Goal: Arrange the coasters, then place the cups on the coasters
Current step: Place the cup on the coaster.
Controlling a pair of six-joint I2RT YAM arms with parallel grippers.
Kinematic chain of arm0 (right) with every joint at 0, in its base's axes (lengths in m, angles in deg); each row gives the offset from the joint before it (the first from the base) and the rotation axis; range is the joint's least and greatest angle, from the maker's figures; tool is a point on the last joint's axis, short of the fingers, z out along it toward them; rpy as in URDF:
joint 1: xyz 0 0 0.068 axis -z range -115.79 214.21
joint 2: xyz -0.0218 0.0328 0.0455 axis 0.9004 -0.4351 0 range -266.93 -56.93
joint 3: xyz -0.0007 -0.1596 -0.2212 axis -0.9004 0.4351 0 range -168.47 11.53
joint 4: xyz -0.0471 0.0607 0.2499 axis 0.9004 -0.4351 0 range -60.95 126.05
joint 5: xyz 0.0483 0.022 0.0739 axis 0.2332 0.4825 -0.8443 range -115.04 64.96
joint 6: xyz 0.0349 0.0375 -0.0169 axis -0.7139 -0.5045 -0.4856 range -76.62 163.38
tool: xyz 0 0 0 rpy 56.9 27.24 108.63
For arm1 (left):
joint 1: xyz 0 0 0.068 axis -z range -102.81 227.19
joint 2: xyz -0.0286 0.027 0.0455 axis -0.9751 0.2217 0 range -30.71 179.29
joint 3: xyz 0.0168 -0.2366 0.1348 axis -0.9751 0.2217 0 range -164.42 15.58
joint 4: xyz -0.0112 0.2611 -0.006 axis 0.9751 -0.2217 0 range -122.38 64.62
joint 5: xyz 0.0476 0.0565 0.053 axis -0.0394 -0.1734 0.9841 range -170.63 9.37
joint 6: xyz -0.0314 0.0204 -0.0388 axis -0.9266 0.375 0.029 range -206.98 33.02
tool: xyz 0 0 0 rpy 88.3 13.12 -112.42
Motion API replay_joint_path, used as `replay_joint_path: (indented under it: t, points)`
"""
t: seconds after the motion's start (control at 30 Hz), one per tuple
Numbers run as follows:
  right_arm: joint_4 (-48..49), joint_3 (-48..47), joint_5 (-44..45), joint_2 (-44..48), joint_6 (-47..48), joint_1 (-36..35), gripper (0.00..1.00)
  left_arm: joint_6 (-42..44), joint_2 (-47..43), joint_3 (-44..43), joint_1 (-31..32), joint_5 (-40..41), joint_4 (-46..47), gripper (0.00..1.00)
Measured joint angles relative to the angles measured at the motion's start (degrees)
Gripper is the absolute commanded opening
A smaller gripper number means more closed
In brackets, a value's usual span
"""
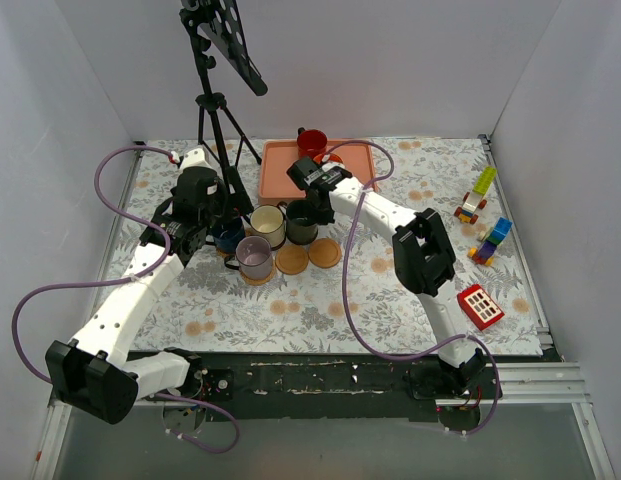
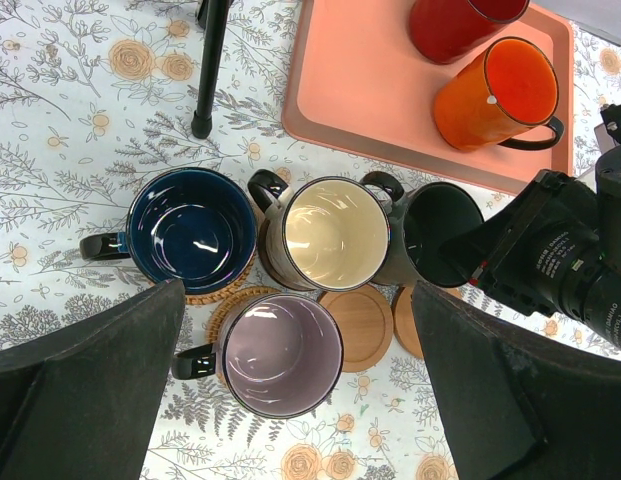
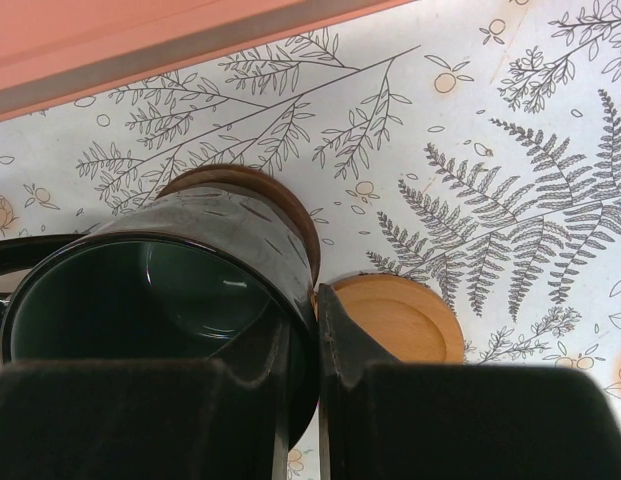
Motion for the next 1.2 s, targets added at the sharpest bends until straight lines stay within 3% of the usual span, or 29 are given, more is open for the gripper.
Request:
replay_joint_path:
  t: [1.03, 1.2]
  points:
    - [0.61, -1.68, 2.23, -1.31, 4.39, -0.96, 0.02, 0.44, -0.28, 0.68, 0.0, 0.04, 0.02, 0.98]
    - [0.96, -1.77, 2.21, -1.42, 5.16, -0.96, 0.2, 0.44, -0.33, 0.74, 0.0, 0.04, 0.02, 0.98]
